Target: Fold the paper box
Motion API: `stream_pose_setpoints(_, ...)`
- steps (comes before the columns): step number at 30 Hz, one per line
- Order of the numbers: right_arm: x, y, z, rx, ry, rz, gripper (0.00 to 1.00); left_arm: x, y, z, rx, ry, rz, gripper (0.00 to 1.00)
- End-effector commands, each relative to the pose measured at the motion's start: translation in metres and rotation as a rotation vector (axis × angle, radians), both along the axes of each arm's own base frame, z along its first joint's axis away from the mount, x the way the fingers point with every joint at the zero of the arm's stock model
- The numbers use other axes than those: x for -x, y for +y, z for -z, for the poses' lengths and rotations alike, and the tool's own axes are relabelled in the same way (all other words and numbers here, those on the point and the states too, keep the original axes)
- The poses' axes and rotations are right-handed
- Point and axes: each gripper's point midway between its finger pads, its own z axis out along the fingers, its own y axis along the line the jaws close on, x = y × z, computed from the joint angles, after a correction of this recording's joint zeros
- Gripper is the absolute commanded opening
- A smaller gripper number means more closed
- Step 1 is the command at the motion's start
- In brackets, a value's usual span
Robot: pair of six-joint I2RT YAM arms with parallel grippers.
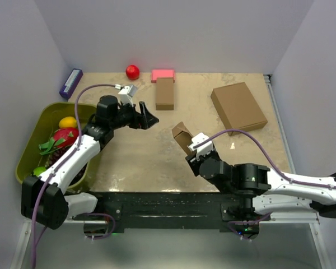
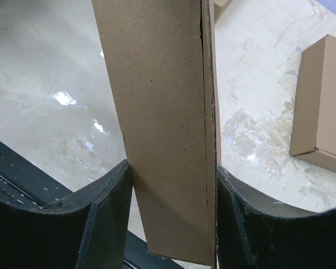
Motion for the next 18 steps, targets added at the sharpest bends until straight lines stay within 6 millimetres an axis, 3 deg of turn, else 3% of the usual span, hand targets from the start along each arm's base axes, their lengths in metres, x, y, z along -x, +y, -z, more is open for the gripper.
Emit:
stream_pose_setpoints(1,-0.011,0.013,-0.006,-0.018,0.053,-0.056,0.46,-0.008,0.033,-0.019,-0.103,-0.161,-0.147,0.87)
stream_pose_setpoints(5,-0.014,0.030,0.019,0.027,0.181,-0.163,0.46,0.001,0.054,-0.050,-0.106,-0.317,-0.226,0.88)
stream_pose_setpoints(8,-0.024,0.043,0.032,0.017,0.249,-0.226,0.47,0.016,0.045,-0.055,-0.089,-0.409,-0.136,0.89)
stream_pose_setpoints(13,-0.031,0.071,0.049,0.000,0.375,-0.381,0.47,0.043,0.016,-0.035,-0.063,-0.411,0.120,0.89)
stream_pose_setpoints(18,-0.040,0.083,0.059,-0.025,0.451,-0.532,0.48,0.056,0.001,-0.025,-0.031,-0.379,0.264,0.89)
